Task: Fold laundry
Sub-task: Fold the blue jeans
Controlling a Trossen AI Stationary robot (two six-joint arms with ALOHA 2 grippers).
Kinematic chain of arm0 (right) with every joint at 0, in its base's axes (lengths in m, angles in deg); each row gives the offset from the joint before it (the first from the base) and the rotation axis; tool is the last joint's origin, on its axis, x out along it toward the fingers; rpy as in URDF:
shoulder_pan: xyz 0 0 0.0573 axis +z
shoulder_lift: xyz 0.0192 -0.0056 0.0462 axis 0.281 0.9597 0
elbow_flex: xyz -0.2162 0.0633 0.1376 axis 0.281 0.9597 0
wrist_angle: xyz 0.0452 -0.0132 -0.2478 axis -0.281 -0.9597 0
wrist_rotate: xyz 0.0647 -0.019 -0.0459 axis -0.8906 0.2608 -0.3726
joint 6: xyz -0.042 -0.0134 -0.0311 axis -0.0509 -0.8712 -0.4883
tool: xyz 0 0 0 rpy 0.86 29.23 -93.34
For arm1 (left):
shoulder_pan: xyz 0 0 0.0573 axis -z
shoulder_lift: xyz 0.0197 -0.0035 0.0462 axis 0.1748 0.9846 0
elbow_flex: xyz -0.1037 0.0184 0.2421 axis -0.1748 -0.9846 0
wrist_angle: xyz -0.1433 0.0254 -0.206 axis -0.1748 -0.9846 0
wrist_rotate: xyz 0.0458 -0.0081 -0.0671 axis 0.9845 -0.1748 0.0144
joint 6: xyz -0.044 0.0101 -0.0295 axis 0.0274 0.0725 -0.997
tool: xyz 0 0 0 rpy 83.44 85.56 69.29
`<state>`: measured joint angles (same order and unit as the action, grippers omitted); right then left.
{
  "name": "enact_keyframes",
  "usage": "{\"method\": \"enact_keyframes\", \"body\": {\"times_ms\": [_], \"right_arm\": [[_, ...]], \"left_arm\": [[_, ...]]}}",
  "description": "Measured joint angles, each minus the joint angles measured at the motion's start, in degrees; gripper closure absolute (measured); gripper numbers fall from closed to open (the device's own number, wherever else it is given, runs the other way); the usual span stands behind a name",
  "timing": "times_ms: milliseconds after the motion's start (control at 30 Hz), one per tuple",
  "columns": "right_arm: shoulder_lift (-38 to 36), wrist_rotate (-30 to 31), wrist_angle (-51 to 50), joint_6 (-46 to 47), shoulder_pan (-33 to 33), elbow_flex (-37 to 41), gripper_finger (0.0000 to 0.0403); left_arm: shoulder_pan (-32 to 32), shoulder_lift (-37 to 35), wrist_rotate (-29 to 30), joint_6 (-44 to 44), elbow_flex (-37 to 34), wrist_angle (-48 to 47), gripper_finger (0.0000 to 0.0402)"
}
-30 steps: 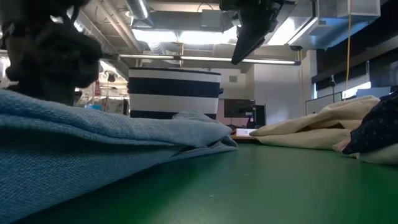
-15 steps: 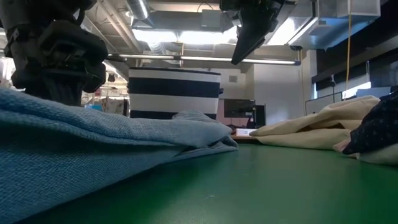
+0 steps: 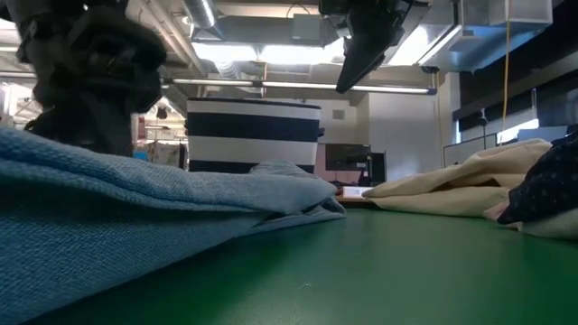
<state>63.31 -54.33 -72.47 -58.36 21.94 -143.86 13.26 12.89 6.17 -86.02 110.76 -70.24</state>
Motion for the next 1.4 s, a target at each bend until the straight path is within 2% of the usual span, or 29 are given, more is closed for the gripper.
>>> {"method": "enact_keyframes", "body": {"times_ms": [367, 533, 700, 933, 1067, 1267, 1400], "right_arm": [[0.0, 0.0, -0.4, -0.1, 0.0, 0.0, 0.0297], [0.0, 0.0, -0.5, -0.1, 0.0, 0.0, 0.0297], [0.0, 0.0, -0.5, -0.1, 0.0, 0.0, 0.0297], [0.0, -0.4, 0.3, -0.1, 0.0, 0.4, 0.0297], [0.0, -3.4, 5.7, 2.2, 0.0, 5.8, 0.0297], [0.0, -3.3, 21.4, 9.1, 0.0, 19.2, 0.0297], [0.6, -2.0, 35.2, 10.4, 0.0, 27.5, 0.0297]], "left_arm": [[0.1, 5.4, -3.0, 0.0, -1.1, 1.9, 0.0223], [0.1, 5.4, -3.4, 1.6, -1.1, 4.3, 0.0231], [0.1, 4.0, -4.1, 3.1, -0.9, 3.9, 0.0271], [-0.1, 4.0, -6.0, 6.6, -0.9, 1.7, 0.0349], [-0.1, 2.1, -8.5, 7.4, -0.9, 0.0, 0.0394], [-0.1, -2.8, -9.2, 7.1, -0.9, -4.2, 0.0398], [-0.1, -5.4, -9.3, 7.0, -0.9, -7.1, 0.0398]]}}
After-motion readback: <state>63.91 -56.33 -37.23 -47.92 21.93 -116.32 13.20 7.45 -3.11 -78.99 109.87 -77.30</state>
